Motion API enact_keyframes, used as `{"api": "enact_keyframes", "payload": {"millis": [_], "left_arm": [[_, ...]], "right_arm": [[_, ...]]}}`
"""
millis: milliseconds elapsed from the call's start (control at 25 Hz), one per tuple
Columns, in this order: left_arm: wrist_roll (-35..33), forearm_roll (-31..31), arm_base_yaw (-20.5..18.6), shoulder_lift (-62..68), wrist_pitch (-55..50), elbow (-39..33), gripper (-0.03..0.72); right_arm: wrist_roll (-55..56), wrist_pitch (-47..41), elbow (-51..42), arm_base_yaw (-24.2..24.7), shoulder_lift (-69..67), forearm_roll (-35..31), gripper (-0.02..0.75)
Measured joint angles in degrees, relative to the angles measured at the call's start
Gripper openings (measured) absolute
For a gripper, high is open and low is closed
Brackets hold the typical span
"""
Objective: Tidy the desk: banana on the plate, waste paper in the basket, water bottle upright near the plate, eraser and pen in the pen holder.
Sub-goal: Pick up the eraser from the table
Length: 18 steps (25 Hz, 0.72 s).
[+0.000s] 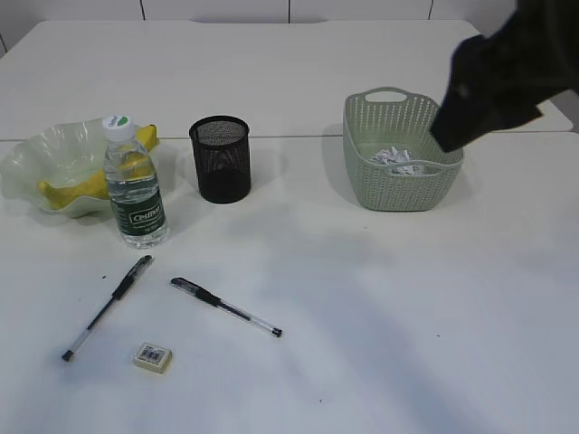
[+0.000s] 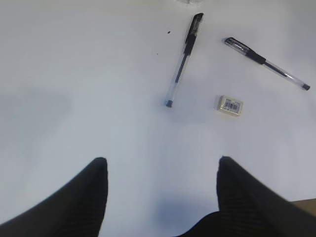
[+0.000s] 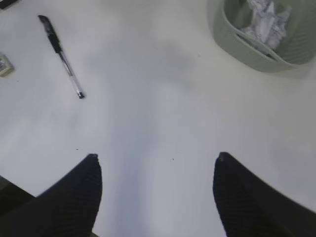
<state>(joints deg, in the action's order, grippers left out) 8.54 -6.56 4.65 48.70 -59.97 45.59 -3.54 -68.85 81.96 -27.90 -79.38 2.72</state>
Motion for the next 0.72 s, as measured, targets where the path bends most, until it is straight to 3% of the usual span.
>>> {"api": "enact_keyframes", "payload": {"millis": [320, 720], "left_arm": [[0.00, -2.53, 0.00, -0.09, -0.55, 0.00, 0.487], [0.00, -2.86, 0.00, -0.09, -1.11, 0.00, 0.485]], "right_arm": [[-0.85, -2.27, 12.48, -10.40, -15.27, 0.00, 0.519], [-2.06, -2.27, 19.00, -20.68, -31.36, -0.09, 0.519]]}}
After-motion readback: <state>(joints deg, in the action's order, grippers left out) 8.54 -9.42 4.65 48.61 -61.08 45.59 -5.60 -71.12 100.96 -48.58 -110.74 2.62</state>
